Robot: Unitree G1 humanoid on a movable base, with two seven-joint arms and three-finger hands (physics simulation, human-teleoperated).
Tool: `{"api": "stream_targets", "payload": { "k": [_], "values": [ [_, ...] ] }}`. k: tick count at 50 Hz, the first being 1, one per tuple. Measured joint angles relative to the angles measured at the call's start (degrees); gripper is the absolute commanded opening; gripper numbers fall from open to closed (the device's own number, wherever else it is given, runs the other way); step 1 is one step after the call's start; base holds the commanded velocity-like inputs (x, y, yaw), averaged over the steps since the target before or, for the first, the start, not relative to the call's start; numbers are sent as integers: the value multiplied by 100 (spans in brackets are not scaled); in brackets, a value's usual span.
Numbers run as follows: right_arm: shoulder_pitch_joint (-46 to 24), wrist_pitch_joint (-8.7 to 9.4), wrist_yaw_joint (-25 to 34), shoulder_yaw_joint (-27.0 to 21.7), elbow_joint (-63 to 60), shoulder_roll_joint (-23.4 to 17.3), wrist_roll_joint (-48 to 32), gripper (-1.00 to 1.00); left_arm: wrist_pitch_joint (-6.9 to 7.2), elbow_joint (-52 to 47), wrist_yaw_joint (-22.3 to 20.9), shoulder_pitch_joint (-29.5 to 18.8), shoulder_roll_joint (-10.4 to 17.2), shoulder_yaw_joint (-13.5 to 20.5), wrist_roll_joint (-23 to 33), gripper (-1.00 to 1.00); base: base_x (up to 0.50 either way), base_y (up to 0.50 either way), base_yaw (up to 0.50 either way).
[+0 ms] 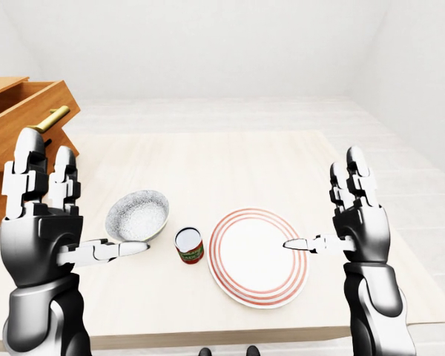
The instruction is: Put the bowl on the plate.
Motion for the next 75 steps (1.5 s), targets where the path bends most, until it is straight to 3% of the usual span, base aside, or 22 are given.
{"api": "stream_targets", "payload": {
  "k": [15, 27, 38, 56, 75],
  "values": [
    [7, 0, -4, 31, -49, 1, -75, 100, 0, -12, -19, -27, 34, 30, 85, 100, 0, 0, 0],
    [4, 0, -22, 3, -37, 1, -134, 100, 0, 455, -3, -226, 223, -117, 584, 100, 0, 0, 0],
    [30, 0, -3, -72, -4, 0, -135, 100, 0, 1257, 38, -476, 557, -443, 1713, 100, 0, 0, 0],
    [82, 0, 61, -155, 98, 13, -112, 100, 0, 2084, -2, -700, 874, -743, 3554, 100, 0, 0, 0],
    [99, 0, 100, -235, 202, 9, -100, 100, -29, 2578, -71, -621, 957, -791, 4956, 100, 0, 0, 0]
  ]
}}
